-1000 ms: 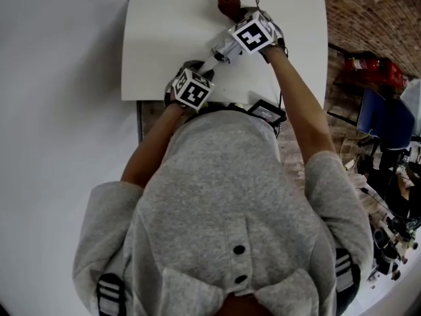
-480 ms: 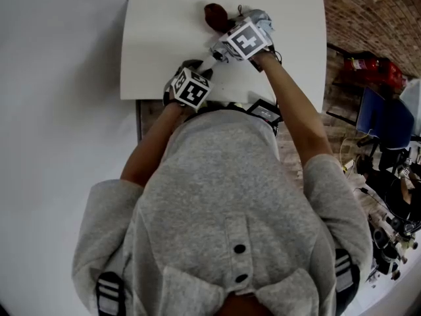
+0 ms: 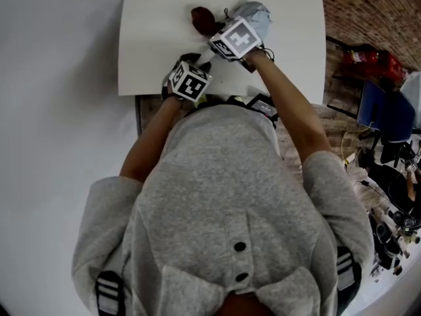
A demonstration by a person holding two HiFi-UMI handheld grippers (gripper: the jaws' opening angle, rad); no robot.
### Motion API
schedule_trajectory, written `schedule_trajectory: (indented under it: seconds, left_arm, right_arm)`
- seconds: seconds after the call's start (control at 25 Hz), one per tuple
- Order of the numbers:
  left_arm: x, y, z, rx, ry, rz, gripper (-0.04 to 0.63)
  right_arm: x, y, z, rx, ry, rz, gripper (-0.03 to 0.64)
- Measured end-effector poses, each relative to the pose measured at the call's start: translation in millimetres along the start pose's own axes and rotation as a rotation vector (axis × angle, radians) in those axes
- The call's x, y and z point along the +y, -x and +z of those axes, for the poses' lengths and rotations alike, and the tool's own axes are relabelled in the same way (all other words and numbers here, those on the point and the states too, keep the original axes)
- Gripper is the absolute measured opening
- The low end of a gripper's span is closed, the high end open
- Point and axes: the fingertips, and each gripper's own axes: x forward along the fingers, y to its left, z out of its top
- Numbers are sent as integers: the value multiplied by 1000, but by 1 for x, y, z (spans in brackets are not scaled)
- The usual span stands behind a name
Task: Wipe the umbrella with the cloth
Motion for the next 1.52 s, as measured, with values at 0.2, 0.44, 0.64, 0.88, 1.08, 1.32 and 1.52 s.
schedule_trajectory:
  seconds: [0.2, 0.44, 0.64, 0.88, 1.08, 1.32, 1.52]
  left_arm:
    - [1, -1, -3, 3, -3, 1, 155]
    - [-1, 3, 5, -4, -1, -5, 155]
    - [-2, 12, 10, -9, 2, -6, 155]
    - [-1, 10, 3, -2, 6, -21, 155]
    - [7, 26, 7, -58, -4, 16, 158]
    - [39, 74, 35, -273, 77, 91, 160]
    - [39, 132, 83, -501, 105, 95, 152]
  right_arm:
    - [20, -2, 0, -24, -55, 79, 95]
    - [31, 8, 3, -59, -142, 158, 96]
    - [44, 36, 15, -127, -199, 212, 96]
    - [45, 80, 23, -258, -215, 190, 96]
    - [35, 143, 28, -429, -181, 66, 97]
    - [4, 225, 20, -644, -183, -228, 97]
    - [-16, 282, -6, -764, -272, -449, 97]
